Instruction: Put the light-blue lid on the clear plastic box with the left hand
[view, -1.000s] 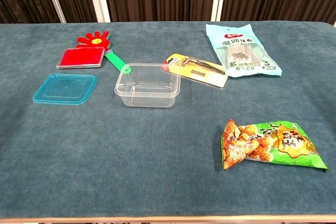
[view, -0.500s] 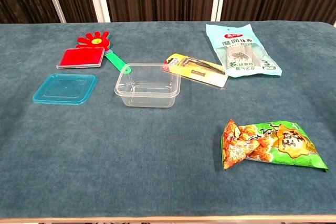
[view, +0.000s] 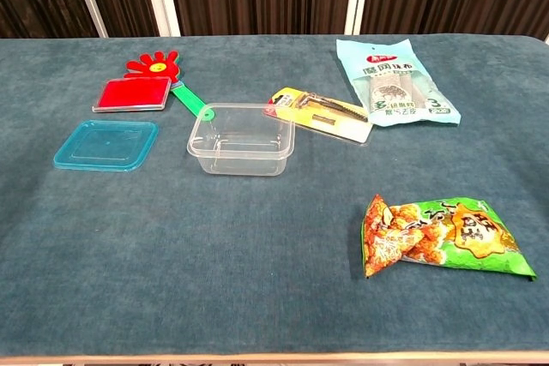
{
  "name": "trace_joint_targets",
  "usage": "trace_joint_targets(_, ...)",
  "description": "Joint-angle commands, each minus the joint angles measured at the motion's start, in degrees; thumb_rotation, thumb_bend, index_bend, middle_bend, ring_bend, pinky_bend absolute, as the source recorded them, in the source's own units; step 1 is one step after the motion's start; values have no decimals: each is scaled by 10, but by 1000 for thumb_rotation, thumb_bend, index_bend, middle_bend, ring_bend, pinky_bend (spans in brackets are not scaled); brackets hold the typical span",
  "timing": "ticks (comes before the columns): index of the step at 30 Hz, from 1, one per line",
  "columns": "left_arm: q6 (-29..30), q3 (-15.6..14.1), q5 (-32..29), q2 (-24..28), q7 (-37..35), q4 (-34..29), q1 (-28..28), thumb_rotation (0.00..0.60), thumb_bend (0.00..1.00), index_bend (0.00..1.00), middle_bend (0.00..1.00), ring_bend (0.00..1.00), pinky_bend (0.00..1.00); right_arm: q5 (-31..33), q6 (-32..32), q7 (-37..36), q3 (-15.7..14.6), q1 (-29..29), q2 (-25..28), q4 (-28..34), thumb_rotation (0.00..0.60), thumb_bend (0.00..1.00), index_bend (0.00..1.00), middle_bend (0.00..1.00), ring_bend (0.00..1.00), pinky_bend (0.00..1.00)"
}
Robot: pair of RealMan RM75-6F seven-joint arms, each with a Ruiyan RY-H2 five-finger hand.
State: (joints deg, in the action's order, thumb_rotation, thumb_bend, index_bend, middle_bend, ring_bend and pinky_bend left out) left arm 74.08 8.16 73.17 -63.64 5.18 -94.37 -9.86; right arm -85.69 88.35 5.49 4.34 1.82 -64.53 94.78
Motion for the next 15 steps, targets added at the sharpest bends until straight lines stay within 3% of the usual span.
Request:
trace_joint_targets(1,-74,17,-7,29,21,1,-58,600,169,75,45,0,10,5,-3,-3,0,-1,1,0,600,353,15,14,0,0)
trace_joint_targets(8,-197,37,-95,39,78,-31,-137,600,170,70,45,0,10,20,-13,2,4,2,3,-3,600,353,15,14,0,0)
trace_joint_targets(15,-256,33,-163,-31,143,20,-211,600,170,59,45,0,10,29,-22,8,6,4,4,0,600,353,15,14,0,0)
